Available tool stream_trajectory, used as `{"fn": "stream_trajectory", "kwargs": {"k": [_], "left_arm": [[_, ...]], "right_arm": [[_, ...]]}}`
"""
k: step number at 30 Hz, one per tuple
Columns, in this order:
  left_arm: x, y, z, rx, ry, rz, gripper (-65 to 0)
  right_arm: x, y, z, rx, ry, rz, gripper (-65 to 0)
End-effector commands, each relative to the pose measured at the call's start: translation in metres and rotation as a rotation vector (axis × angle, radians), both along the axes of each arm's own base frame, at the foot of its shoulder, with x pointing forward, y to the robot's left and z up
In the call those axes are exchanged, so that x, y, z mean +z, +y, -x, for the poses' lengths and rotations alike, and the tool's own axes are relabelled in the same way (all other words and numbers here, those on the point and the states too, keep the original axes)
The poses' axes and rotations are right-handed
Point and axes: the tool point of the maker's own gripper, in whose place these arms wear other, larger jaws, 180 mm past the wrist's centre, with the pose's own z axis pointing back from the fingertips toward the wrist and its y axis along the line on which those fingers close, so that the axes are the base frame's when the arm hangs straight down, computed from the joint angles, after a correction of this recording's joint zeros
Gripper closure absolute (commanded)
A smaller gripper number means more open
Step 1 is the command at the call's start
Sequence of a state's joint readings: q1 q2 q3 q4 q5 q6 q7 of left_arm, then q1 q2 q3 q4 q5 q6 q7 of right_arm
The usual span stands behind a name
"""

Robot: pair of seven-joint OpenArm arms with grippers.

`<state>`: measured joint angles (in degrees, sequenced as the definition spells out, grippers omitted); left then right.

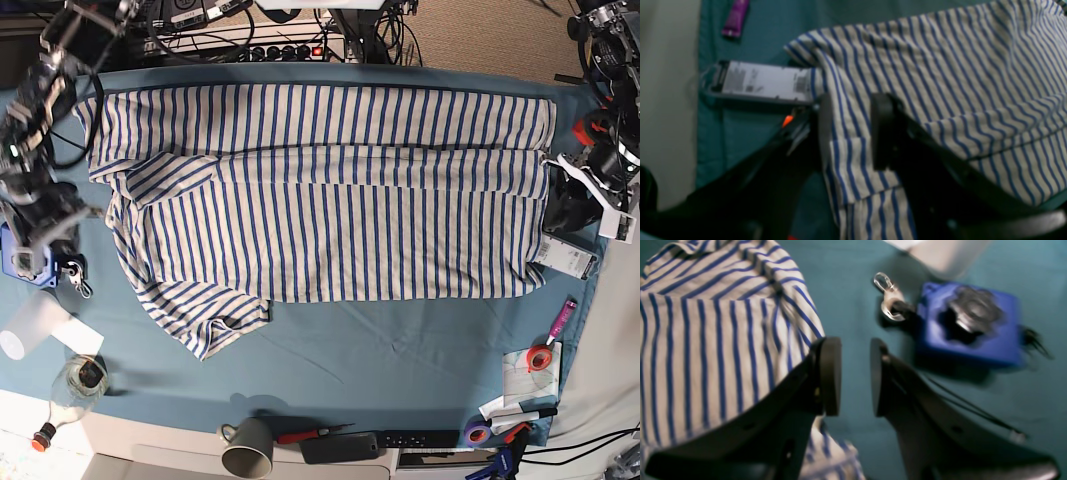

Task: Fold the T-shirt properly
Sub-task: 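Release the shirt and raise both grippers, then grasp the sleeve fabric near the right gripper and fold it inward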

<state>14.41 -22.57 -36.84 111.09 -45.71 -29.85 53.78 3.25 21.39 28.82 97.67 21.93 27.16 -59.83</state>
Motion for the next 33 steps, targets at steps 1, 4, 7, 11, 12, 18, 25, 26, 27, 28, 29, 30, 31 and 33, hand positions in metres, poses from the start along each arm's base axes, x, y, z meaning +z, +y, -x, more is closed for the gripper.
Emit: {"fn": "stream_trajectory", "kwargs": {"k": [1, 4, 7, 11, 12, 18, 25, 26, 27, 28, 29, 30, 31, 33], "left_arm": [[0.013, 0.001, -0.004, -0.01, -0.045, -0.004, -20.9], [0.012, 0.001, -0.003, -0.011, -0.041, -0.004, -20.9], [0.012, 0.0, -0.003, -0.011, -0.04, -0.004, -20.9], [0.012, 0.001, -0.003, -0.011, -0.039, -0.005, -20.9], [0.012, 0.0, -0.003, -0.011, -0.039, -0.005, -20.9], [0.01, 0.001, -0.001, -0.012, -0.03, -0.007, -20.9], [0.002, 0.001, 0.006, -0.011, -0.002, -0.006, -20.9], [0.002, 0.001, 0.007, -0.011, 0.001, -0.006, -20.9], [0.001, 0.0, 0.007, -0.011, 0.001, -0.005, -20.9], [0.001, 0.0, 0.007, -0.011, 0.0, -0.004, -20.9], [0.002, 0.0, 0.007, -0.011, 0.0, -0.004, -20.9], [0.002, 0.0, 0.007, -0.011, 0.0, -0.004, -20.9], [0.002, 0.0, 0.007, -0.011, 0.0, -0.004, -20.9], [0.002, 0.0, 0.007, -0.011, 0.0, -0.004, -20.9]], "right_arm": [[0.017, -0.003, -0.016, 0.008, -0.056, 0.009, -15.6], [0.01, 0.005, -0.045, 0.03, -0.067, -0.057, -15.6], [0.012, 0.015, -0.073, 0.057, -0.101, -0.101, -15.6], [0.017, 0.021, -0.106, 0.066, -0.11, -0.086, -15.6], [0.016, 0.019, -0.113, 0.048, -0.104, -0.066, -15.6], [-0.005, 0.021, -0.135, 0.054, -0.025, 0.042, -17.8], [-0.021, 0.024, -0.137, 0.078, 0.007, 0.076, -29.2], [-0.021, 0.024, -0.137, 0.076, 0.008, 0.077, -29.2], [-0.023, 0.023, -0.137, 0.07, 0.014, 0.074, -29.2], [-0.025, 0.022, -0.136, 0.06, 0.018, 0.07, -29.2], [-0.028, 0.02, -0.135, 0.046, 0.026, 0.065, -29.2], [-0.034, 0.018, -0.133, 0.033, 0.04, 0.059, -29.2], [-0.04, 0.017, -0.132, 0.028, 0.053, 0.051, -29.2], [-0.055, 0.014, -0.128, 0.018, 0.087, 0.031, -29.2]]}}
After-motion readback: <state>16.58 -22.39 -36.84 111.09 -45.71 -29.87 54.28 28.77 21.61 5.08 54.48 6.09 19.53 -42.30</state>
